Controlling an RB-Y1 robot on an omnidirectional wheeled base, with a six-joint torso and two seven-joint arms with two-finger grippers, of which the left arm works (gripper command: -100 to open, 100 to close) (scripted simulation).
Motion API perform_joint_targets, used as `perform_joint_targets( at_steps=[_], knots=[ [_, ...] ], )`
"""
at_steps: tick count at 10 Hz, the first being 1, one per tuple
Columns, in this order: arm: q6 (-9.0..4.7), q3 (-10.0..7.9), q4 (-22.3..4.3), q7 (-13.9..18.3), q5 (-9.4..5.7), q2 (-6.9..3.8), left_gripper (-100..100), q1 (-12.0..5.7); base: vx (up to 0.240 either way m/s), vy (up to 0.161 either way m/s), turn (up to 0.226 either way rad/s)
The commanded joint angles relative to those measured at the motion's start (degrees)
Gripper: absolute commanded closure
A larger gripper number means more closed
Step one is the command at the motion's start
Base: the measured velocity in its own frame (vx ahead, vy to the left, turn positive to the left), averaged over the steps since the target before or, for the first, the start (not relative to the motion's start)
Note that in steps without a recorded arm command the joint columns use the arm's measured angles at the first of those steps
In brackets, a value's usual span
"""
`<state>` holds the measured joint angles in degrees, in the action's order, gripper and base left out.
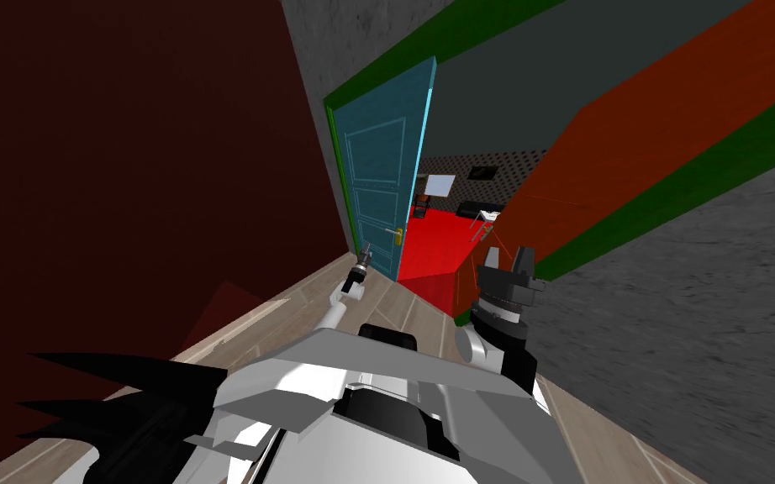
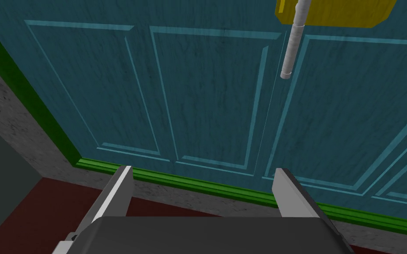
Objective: Push the door open
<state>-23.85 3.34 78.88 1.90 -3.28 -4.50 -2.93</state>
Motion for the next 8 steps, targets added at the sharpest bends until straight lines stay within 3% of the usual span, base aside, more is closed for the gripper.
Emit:
perform_joint_targets(
  at_steps=[1, 3, 4, 8],
  knots=[
    [-0.24, 0.34, -2.9, 0.2, 0.00, -0.14, -100, -1.76, 0.083, 0.080, -0.049],
    [-0.44, 0.78, -6.2, 0.3, 0.05, -0.01, -100, -3.83, 0.094, 0.071, -0.054],
    [-0.44, 0.78, -6.3, 0.3, 0.05, -0.01, -100, -3.83, 0.064, 0.042, -0.026],
    [-0.83, 1.64, -12.8, 0.4, 0.15, 0.35, -100, -7.92, 0.064, 0.053, -0.053]
  ],
)
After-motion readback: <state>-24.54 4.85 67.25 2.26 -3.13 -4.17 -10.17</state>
